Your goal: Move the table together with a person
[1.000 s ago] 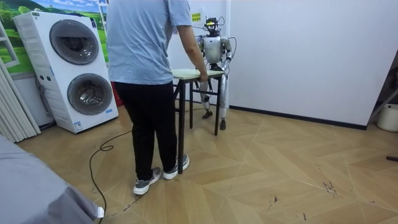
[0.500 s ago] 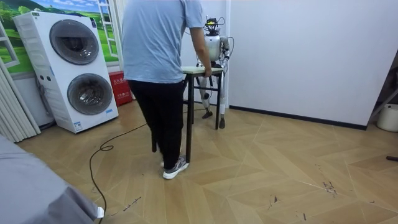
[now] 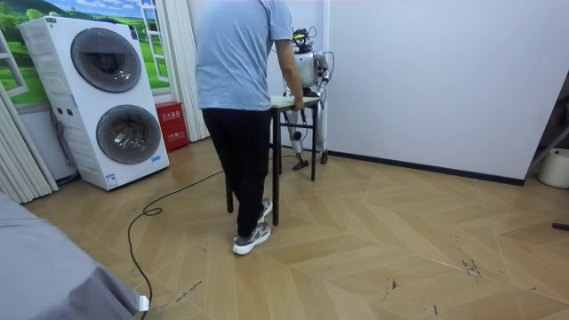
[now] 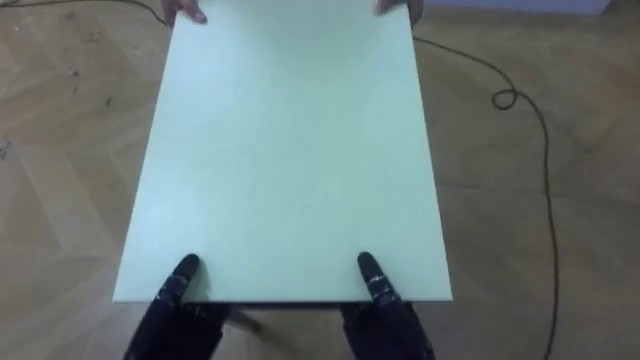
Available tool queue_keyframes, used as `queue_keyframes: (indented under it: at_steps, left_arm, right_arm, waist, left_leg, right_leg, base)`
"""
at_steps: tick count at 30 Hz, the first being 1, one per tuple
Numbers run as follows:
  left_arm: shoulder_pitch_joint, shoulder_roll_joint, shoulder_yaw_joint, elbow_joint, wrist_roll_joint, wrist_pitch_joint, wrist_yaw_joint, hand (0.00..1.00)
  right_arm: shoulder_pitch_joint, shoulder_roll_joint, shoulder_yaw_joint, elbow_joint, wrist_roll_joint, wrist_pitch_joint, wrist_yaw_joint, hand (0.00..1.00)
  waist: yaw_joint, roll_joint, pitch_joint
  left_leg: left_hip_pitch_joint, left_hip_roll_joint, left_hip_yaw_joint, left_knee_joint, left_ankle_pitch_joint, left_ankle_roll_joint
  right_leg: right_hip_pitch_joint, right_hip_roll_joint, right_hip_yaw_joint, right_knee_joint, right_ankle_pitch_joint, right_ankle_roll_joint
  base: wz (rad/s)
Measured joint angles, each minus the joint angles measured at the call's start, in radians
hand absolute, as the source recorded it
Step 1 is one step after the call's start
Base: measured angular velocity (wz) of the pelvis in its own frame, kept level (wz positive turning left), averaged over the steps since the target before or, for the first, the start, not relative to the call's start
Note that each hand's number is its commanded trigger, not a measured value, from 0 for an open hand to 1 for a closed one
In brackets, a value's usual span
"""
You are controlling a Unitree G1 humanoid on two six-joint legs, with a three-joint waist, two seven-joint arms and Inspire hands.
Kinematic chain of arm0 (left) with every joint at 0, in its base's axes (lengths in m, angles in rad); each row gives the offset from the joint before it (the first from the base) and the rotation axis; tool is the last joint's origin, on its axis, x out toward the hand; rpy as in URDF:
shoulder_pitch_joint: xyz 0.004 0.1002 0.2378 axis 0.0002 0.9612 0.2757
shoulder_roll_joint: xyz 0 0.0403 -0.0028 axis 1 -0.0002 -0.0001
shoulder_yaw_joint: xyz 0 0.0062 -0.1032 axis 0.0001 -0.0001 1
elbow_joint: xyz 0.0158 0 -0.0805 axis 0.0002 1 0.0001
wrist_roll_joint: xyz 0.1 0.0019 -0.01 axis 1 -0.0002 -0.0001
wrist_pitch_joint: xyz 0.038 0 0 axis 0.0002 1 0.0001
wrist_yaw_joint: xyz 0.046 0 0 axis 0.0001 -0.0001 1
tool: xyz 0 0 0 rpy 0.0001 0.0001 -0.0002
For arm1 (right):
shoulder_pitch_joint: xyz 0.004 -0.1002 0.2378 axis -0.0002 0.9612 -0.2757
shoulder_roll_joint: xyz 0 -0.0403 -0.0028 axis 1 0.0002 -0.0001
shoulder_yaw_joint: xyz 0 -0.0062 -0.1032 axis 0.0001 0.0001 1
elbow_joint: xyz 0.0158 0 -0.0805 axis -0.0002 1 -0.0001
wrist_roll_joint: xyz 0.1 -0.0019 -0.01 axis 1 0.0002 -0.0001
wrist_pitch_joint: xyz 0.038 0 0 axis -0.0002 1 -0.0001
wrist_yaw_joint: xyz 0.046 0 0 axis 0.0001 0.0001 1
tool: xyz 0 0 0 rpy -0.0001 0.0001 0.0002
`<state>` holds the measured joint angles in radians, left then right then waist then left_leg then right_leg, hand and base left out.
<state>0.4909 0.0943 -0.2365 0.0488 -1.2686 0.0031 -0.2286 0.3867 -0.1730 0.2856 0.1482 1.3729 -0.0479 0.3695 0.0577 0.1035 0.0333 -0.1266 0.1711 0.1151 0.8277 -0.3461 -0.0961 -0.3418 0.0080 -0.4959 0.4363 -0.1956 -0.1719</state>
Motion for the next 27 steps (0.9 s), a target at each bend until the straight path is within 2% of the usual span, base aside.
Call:
queue_keyframes:
  at_steps: [1, 2, 3, 4, 5, 6, 7, 9, 10, 12, 13, 14, 15, 16, 17, 18, 19, 20, 21, 22, 23, 24, 25, 27]
  left_arm:
    - [-0.008, 0.002, 0.0, -0.001, -0.001, 0.0, 0.0, 1.0]
    - [-0.031, 0.005, -0.001, -0.001, 0.0, -0.001, 0.005, 1.0]
    - [-0.058, 0.011, -0.003, -0.001, -0.001, -0.006, 0.016, 1.0]
    - [-0.071, 0.011, -0.004, -0.001, -0.001, -0.01, 0.024, 1.0]
    - [-0.095, 0.007, -0.004, -0.001, -0.003, -0.016, 0.042, 1.0]
    - [-0.117, 0.005, -0.006, -0.001, -0.007, -0.019, 0.062, 1.0]
    - [-0.127, 0.005, -0.006, 0.0, -0.008, -0.02, 0.07, 1.0]
    - [-0.149, -0.003, -0.015, 0.003, -0.007, -0.025, 0.099, 1.0]
    - [-0.149, -0.004, -0.016, 0.005, -0.007, -0.025, 0.101, 1.0]
    - [-0.149, -0.005, -0.016, 0.027, -0.008, -0.025, 0.101, 1.0]
    - [-0.15, -0.005, -0.016, 0.037, -0.007, -0.025, 0.1, 1.0]
    - [-0.15, -0.005, -0.016, 0.053, -0.006, -0.025, 0.098, 1.0]
    - [-0.145, -0.004, -0.016, 0.056, -0.004, -0.025, 0.098, 1.0]
    - [-0.144, -0.005, -0.017, 0.057, -0.004, -0.025, 0.098, 1.0]
    - [-0.146, -0.005, -0.018, 0.064, -0.004, -0.024, 0.098, 1.0]
    - [-0.148, -0.004, -0.019, 0.069, -0.004, -0.024, 0.099, 1.0]
    - [-0.148, -0.004, -0.021, 0.071, -0.004, -0.022, 0.101, 1.0]
    - [-0.148, -0.004, -0.024, 0.071, 0.008, -0.014, 0.104, 1.0]
    - [-0.149, -0.003, -0.025, 0.071, 0.018, -0.013, 0.104, 1.0]
    - [-0.148, -0.003, -0.025, 0.071, 0.02, -0.013, 0.104, 1.0]
    - [-0.145, -0.001, -0.022, 0.071, 0.021, -0.013, 0.103, 1.0]
    - [-0.142, -0.001, -0.02, 0.071, 0.021, -0.013, 0.103, 1.0]
    - [-0.138, -0.001, -0.016, 0.071, 0.021, -0.014, 0.103, 1.0]
    - [-0.14, -0.004, -0.012, 0.069, 0.026, -0.015, 0.103, 1.0]
  right_arm:
    - [-0.001, 0.001, 0.0, -0.001, 0.002, -0.003, 0.0, 1.0]
    - [-0.005, 0.005, -0.002, -0.005, 0.005, -0.007, -0.004, 1.0]
    - [-0.021, 0.012, -0.003, -0.005, 0.011, -0.009, -0.012, 1.0]
    - [-0.03, 0.016, -0.004, -0.005, 0.015, -0.01, -0.018, 1.0]
    - [-0.051, 0.018, -0.007, -0.005, 0.016, -0.016, -0.03, 1.0]
    - [-0.068, 0.021, -0.013, -0.004, 0.014, -0.016, -0.043, 1.0]
    - [-0.074, 0.023, -0.015, -0.004, 0.014, -0.016, -0.048, 1.0]
    - [-0.079, 0.024, -0.031, -0.004, 0.014, -0.015, -0.049, 1.0]
    - [-0.078, 0.025, -0.031, -0.002, 0.013, -0.014, -0.049, 1.0]
    - [-0.069, 0.027, -0.037, 0.01, 0.012, -0.003, -0.049, 1.0]
    - [-0.067, 0.027, -0.036, 0.017, 0.012, 0.0, -0.049, 1.0]
    - [-0.064, 0.033, -0.038, 0.031, 0.007, 0.007, -0.049, 1.0]
    - [-0.057, 0.039, -0.046, 0.036, 0.001, 0.019, -0.049, 1.0]
    - [-0.052, 0.044, -0.047, 0.036, -0.002, 0.025, -0.049, 1.0]
    - [-0.046, 0.049, -0.061, 0.037, -0.003, 0.032, -0.049, 1.0]
    - [-0.045, 0.051, -0.068, 0.04, -0.003, 0.047, -0.049, 1.0]
    - [-0.042, 0.05, -0.073, 0.041, -0.003, 0.053, -0.049, 1.0]
    - [-0.027, 0.052, -0.083, 0.041, 0.0, 0.06, -0.044, 1.0]
    - [-0.015, 0.052, -0.083, 0.041, 0.005, 0.061, -0.039, 1.0]
    - [-0.013, 0.051, -0.081, 0.041, 0.009, 0.061, -0.039, 1.0]
    - [-0.012, 0.048, -0.072, 0.041, 0.013, 0.057, -0.039, 1.0]
    - [-0.012, 0.049, -0.069, 0.041, 0.013, 0.057, -0.039, 1.0]
    - [-0.012, 0.049, -0.059, 0.041, 0.013, 0.05, -0.044, 1.0]
    - [-0.017, 0.051, -0.044, 0.041, 0.013, 0.036, -0.045, 1.0]
  waist:
    - [-0.006, -0.003, -0.0004]
    - [-0.019, -0.009, -0.0007]
    - [-0.024, -0.017, -0.001]
    - [-0.025, -0.018, -0.001]
    - [-0.026, -0.017, -0.0013]
    - [-0.027, -0.017, -0.0013]
    - [-0.028, -0.018, -0.0014]
    - [-0.041, -0.022, -0.0035]
    - [-0.046, -0.024, -0.0046]
    - [-0.054, -0.04, -0.0129]
    - [-0.053, -0.045, -0.0153]
    - [-0.052, -0.055, -0.021]
    - [-0.055, -0.066, -0.0261]
    - [-0.059, -0.071, -0.0251]
    - [-0.07, -0.077, -0.0225]
    - [-0.082, -0.077, -0.0193]
    - [-0.084, -0.074, -0.0177]
    - [-0.087, -0.068, -0.0168]
    - [-0.083, -0.074, -0.0196]
    - [-0.081, -0.076, -0.0196]
    - [-0.076, -0.077, -0.0189]
    - [-0.075, -0.077, -0.0189]
    - [-0.071, -0.08, -0.0172]
    - [-0.048, -0.085, -0.0151]
  left_leg:
    - [0.024, -0.015, -0.013, -0.031, 0.001, -0.002]
    - [0.067, -0.028, -0.028, -0.105, -0.012, -0.001]
    - [0.097, -0.03, -0.036, -0.188, -0.056, -0.002]
    - [0.103, -0.03, -0.036, -0.223, -0.077, -0.002]
    - [0.105, -0.033, -0.036, -0.271, -0.111, 0.006]
    - [0.101, -0.046, -0.036, -0.311, -0.132, 0.024]
    - [0.098, -0.048, -0.035, -0.332, -0.138, 0.034]
    - [0.075, -0.085, -0.032, -0.381, -0.132, 0.051]
    - [0.072, -0.096, -0.033, -0.383, -0.128, 0.059]
    - [0.067, -0.141, -0.024, -0.393, -0.105, 0.099]
    - [0.071, -0.15, -0.02, -0.401, -0.098, 0.11]
    - [0.073, -0.166, -0.007, -0.408, -0.09, 0.124]
    - [0.073, -0.181, -0.001, -0.416, -0.081, 0.14]
    - [0.073, -0.188, 0.001, -0.417, -0.077, 0.148]
    - [0.07, -0.196, 0.007, -0.417, -0.068, 0.164]
    - [0.067, -0.191, 0.038, -0.417, -0.057, 0.173]
    - [0.067, -0.178, 0.064, -0.417, -0.053, 0.172]
    - [0.069, -0.156, 0.105, -0.424, -0.043, 0.167]
    - [0.07, -0.148, 0.13, -0.449, -0.022, 0.165]
    - [0.072, -0.148, 0.135, -0.463, -0.012, 0.165]
    - [0.077, -0.148, 0.135, -0.485, 0.003, 0.163]
    - [0.081, -0.148, 0.135, -0.489, 0.006, 0.162]
    - [0.087, -0.148, 0.134, -0.491, 0.008, 0.159]
    - [0.086, -0.153, 0.135, -0.497, 0.011, 0.152]
  right_leg:
    - [-0.009, -0.003, -0.009, -0.001, 0.005, -0.002]
    - [-0.029, -0.006, -0.026, -0.006, 0.021, -0.008]
    - [-0.051, -0.007, -0.033, -0.011, 0.038, -0.013]
    - [-0.063, -0.008, -0.038, -0.014, 0.049, -0.016]
    - [-0.082, -0.01, -0.045, -0.028, 0.077, -0.023]
    - [-0.098, -0.011, -0.048, -0.047, 0.109, -0.028]
    - [-0.102, -0.013, -0.05, -0.06, 0.126, -0.029]
    - [-0.113, -0.045, -0.053, -0.105, 0.192, -0.024]
    - [-0.113, -0.051, -0.048, -0.113, 0.206, -0.022]
    - [-0.105, -0.077, -0.028, -0.153, 0.266, -0.019]
    - [-0.101, -0.082, -0.021, -0.164, 0.281, -0.017]
    - [-0.096, -0.086, 0.009, -0.187, 0.315, -0.008]
    - [-0.094, -0.088, 0.058, -0.208, 0.353, 0.006]
    - [-0.09, -0.09, 0.083, -0.219, 0.372, 0.017]
    - [-0.08, -0.092, 0.14, -0.235, 0.407, 0.053]
    - [-0.08, -0.097, 0.179, -0.223, 0.427, 0.103]
    - [-0.081, -0.103, 0.188, -0.185, 0.397, 0.132]
    - [-0.081, -0.124, 0.189, -0.06, 0.287, 0.164]
    - [-0.07, -0.15, 0.195, 0.06, 0.182, 0.178]
    - [-0.054, -0.164, 0.196, 0.104, 0.139, 0.177]
    - [-0.007, -0.181, 0.207, 0.154, 0.071, 0.187]
    - [0.02, -0.184, 0.218, 0.16, 0.048, 0.194]
    - [0.068, -0.183, 0.237, 0.139, 0.017, 0.21]
    - [0.092, -0.162, 0.22, 0.069, 0.014, 0.214]
  base:
    - [0.36]
    - [0.42]
    - [0.32]
    - [0.1]
    - [0.0]
    - [0.0]
    - [0.16]
    - [0.24]
    - [0.11]
    - [0.0]
    - [0.0]
    - [0.0]
    - [0.06]
    - [0.21]
    - [0.34]
    - [0.36]
    - [0.38]
    - [0.37]
    - [0.33]
    - [0.16]
    - [0.03]
    - [0.0]
    - [0.0]
    - [-0.15]
